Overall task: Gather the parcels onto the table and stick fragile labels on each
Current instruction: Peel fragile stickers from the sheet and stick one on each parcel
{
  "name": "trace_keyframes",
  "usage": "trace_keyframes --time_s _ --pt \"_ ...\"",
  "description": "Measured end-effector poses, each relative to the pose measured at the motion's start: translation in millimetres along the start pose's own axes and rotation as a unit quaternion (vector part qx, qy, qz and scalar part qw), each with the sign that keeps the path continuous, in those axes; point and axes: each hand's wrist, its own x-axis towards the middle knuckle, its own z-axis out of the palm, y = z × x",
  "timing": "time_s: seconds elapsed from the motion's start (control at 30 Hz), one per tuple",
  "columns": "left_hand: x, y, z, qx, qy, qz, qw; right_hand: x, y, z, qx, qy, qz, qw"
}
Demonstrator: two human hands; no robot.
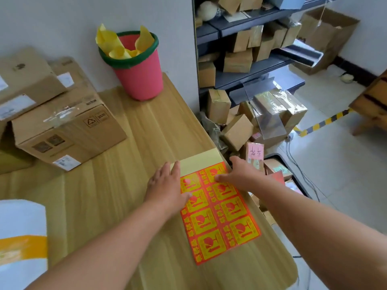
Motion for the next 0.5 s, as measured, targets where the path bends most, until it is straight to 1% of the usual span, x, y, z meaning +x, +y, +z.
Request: trace_keyframes --time_s 0.07,0.13,0.27,0.3,0.37,0.43,0.5 --pt "4.7 -1.8 3.0 -0.004 0.000 -0.006 1.000 12.5 -1.9 0.4 -0.021 -0.022 -0.009 0.999" --pt "7.2 -4.2 1.1 -0.010 0.004 -0.012 1.000 21.2 -4.8 -3.7 -0.022 -0.021 -0.017 0.999" --pt "7.6 -9.9 -18.4 -0.021 0.018 -0.028 0.999 26.5 -19.1 -27.9 -0.068 0.051 -0.045 0.995" --pt "7.0 -11.2 -26.1 -0.028 0.024 -0.032 0.999 25.0 -24.7 -35.4 -0.050 0.058 -0.054 0.996" --pt "4.5 -13.8 -44.1 -0.054 0.034 -0.043 0.997 19.1 -41.5 -50.5 0.050 0.037 -0.067 0.996" --pt "-0.2 -16.7 -64.1 -0.098 0.045 -0.058 0.992 4.8 -63.9 -65.4 0.132 0.018 -0.086 0.987" --pt "-5.9 -20.8 -85.5 -0.143 0.061 -0.074 0.985 -12.9 -87.6 -80.2 0.160 0.010 -0.129 0.979"
